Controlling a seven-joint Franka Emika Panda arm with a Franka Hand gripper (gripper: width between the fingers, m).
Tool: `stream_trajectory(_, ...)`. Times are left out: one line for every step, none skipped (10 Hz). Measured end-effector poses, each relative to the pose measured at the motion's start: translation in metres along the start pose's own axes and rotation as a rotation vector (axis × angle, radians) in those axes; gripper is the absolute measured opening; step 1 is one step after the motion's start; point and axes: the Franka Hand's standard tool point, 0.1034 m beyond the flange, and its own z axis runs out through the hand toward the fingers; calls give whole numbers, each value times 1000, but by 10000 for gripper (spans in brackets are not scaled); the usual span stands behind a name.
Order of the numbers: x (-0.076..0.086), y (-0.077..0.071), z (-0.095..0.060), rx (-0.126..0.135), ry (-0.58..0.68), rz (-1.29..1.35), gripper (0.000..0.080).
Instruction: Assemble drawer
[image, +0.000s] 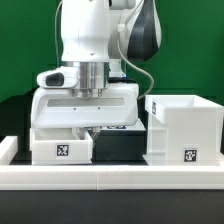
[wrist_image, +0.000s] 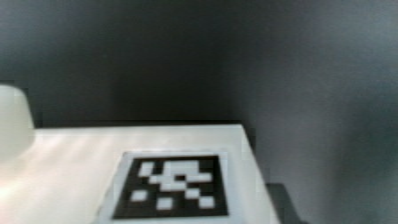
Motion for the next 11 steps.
stream_trajectory(0, 0, 0, 0, -1, -1, 41)
stream_trajectory(-1, 0, 1, -1, -2, -47, 41)
stream_trajectory(1, -1, 0, -5, 1, -134, 41)
stream_trajectory(3, -6, 0, -12, 3, -217, 41)
stream_trajectory(6, -11, -2, -16, 0, -352, 41)
stream_trajectory(9, -16, -4, -15, -7, -482, 41)
stream_trajectory(14, -18, -8, -9, -11, -595, 41)
stream_trajectory(15, -18, -9, -10, -15, -695, 41)
stream_trajectory(13, -16, -7, -10, -18, -753, 41)
stream_trajectory(13, -15, -7, -10, -20, -802, 41)
stream_trajectory(12, -14, -6, -11, -24, -860, 41)
